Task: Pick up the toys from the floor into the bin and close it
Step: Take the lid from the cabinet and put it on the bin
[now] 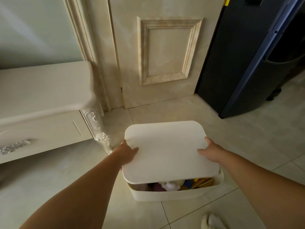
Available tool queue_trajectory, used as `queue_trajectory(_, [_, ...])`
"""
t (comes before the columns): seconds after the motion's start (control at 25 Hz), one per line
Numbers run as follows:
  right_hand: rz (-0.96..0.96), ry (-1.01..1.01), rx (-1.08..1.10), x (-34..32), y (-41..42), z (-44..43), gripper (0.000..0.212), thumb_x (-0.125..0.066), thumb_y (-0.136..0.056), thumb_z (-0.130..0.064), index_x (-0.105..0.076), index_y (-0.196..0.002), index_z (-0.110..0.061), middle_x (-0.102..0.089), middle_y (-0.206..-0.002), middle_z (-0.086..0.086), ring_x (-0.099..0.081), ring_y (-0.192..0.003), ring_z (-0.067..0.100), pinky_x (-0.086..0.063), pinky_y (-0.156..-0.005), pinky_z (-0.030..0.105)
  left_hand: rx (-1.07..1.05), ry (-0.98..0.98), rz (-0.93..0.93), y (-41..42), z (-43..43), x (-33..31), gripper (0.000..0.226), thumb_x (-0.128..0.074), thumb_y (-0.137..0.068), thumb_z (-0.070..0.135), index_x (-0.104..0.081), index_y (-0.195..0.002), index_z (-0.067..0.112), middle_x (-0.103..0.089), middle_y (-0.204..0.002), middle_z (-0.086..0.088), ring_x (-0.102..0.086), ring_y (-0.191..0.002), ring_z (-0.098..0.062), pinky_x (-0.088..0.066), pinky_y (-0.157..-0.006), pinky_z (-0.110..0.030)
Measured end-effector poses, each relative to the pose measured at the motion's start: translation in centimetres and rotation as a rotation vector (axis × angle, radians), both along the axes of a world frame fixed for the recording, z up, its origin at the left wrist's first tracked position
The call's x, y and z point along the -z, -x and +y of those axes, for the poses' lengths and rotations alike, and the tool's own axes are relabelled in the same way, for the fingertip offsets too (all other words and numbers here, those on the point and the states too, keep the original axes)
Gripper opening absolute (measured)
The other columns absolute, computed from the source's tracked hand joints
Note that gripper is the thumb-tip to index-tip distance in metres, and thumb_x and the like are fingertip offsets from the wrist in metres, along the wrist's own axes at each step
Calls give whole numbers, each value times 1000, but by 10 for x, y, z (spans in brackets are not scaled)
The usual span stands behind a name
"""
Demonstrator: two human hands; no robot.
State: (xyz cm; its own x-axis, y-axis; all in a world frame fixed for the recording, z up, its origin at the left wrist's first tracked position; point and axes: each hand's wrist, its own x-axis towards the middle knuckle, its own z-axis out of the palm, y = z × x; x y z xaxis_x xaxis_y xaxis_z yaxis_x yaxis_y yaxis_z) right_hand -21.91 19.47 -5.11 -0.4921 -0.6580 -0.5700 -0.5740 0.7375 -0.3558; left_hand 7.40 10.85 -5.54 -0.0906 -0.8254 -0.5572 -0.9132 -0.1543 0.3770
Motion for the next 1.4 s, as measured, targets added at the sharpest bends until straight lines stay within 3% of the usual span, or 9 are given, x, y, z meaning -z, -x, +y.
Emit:
queue_trajectory(0.28, [30,-66,43,-2,16,7,78,-52,-89,-53,-11,-153,-34,-29,-150,15,-35,-133,35,-38,-108,46,-11,-59,38,1,5,-5,77,-62,-88,43,-28,-147,6,-51,-133,-15,-63,-109,-37,-58,-78,-46])
queue_trajectory(0.52, [119,-174,10,3,8,15,85,-56,-87,-56,-10,-153,-27,-11,-148,17,-35,-131,34,-36,-107,41,-31,-107,84,8,12,1,109,-77,-77,36,-2,-152,13,-42,-135,-18,-66,-98,-44,-59,-74,-51])
queue_trajectory(0.64, [28,-157,273,10,4,13,106,-72,-78,-49,-3,-150,-16,-19,-148,21,-34,-131,42,-38,-105,54,-265,-351,208,6,15,13,111,-72,-82,38,14,-151,20,-35,-144,-24,-56,-112,-52,-52,-81,-62])
queue_trajectory(0.76, [-298,-190,580,15,11,17,116,-89,-59,-41,-19,-146,-11,-27,-146,24,-36,-124,59,-41,-87,74,-472,-751,286,-4,7,26,90,-68,-84,41,-14,-151,10,-28,-152,-22,-36,-132,-52,-43,-88,-72])
queue_trajectory(0.88, [-409,-217,583,16,12,21,104,-94,-46,-38,-41,-130,-8,-41,-128,21,-50,-104,55,-51,-59,69,-620,-859,442,-11,-8,35,72,-75,-78,11,-35,-138,8,-33,-143,-18,-33,-126,-57,-39,-71,-81])
queue_trajectory(0.96, [-432,-134,591,17,15,15,81,-91,-58,-35,-46,-119,-7,-44,-116,18,-50,-93,47,-54,-59,62,-637,-865,434,-11,-17,33,53,-70,-82,7,-42,-127,6,-38,-134,-21,-40,-115,-57,-42,-69,-78])
queue_trajectory(1.08, [-510,37,606,19,9,-3,43,-79,-77,-27,-53,-104,-5,-51,-100,13,-53,-87,35,-52,-82,57,-682,-814,457,-10,-33,31,39,-63,-86,12,-46,-121,7,-42,-131,-23,-50,-111,-54,-49,-69,-65])
queue_trajectory(1.2, [-489,239,727,30,2,-37,52,-75,-82,-21,-51,-125,-5,-51,-125,14,-52,-114,36,-51,-86,50,-797,-679,510,-10,-47,28,43,-64,-87,20,-42,-123,10,-42,-133,-18,-55,-104,-52,-55,-69,-57])
queue_trajectory(1.4, [-326,597,636,42,-19,-85,72,-65,-79,-31,-35,-144,-33,-50,-139,2,-55,-116,30,-50,-96,51,-1047,-383,709,0,-69,31,36,-72,-80,14,-47,-106,12,-51,-117,-11,-57,-105,-43,-58,-63,-51])
